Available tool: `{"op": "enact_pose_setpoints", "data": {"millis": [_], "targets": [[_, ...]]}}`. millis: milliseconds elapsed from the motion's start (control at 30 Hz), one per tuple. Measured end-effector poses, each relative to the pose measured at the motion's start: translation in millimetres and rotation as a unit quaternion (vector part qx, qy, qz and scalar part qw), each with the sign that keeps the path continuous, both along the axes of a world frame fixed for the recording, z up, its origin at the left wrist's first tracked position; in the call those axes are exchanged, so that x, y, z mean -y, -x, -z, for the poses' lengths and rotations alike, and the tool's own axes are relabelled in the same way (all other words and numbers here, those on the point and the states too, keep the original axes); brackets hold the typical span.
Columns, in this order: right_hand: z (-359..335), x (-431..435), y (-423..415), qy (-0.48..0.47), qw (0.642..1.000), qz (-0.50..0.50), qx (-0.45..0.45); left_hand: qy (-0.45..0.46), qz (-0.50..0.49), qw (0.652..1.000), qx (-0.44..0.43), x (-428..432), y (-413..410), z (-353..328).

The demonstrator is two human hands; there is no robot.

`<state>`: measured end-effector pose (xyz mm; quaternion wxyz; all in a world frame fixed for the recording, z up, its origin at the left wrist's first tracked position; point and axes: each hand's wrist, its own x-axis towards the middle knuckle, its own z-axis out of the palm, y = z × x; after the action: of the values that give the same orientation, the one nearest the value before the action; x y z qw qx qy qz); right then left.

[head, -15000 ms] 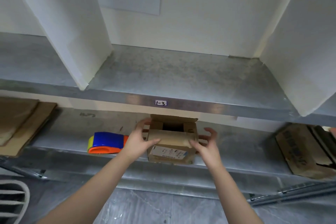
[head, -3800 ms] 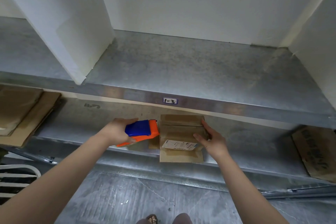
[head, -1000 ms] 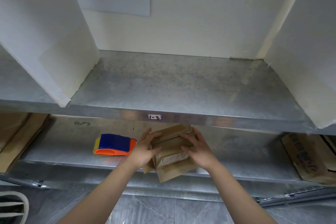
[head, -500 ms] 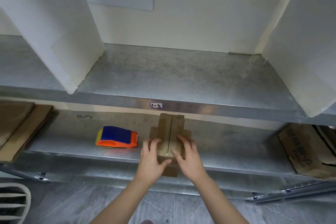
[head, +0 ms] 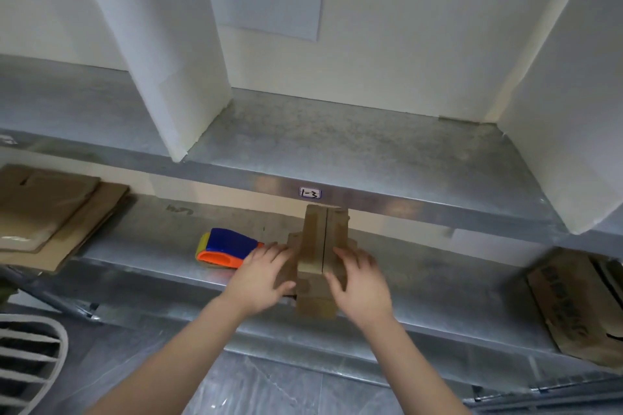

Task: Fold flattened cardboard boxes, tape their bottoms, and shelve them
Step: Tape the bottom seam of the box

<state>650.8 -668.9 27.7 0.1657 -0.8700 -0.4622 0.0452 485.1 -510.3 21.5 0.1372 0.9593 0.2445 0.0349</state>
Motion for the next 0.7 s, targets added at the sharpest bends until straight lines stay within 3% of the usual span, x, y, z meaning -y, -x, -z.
{"op": "enact_pose_setpoints", "data": {"millis": [167,333,433,700], "targets": [[-19.7,-21.4,35.7,-0.041,0.992,-0.073,0.096,-0.056,0.051,0.997,0.013,-31.4,35.9,-14.3],[-25.3,-74.3,83.6,-0.035,0.989,-0.142,0.034,-0.084,0.052,0.995,-0.005,-76.4,68.0,-16.6],[-8.5,-106.4,101.2,0.020,0.993,-0.115,-0.032,-0.102,0.055,0.993,-0.018,-109.3,78.9,-10.1],[42.6,-135.3,104.9,0.122,0.985,0.018,-0.118,-0.009,0.102,0.992,-0.071,-165.3,65.3,12.3]]}}
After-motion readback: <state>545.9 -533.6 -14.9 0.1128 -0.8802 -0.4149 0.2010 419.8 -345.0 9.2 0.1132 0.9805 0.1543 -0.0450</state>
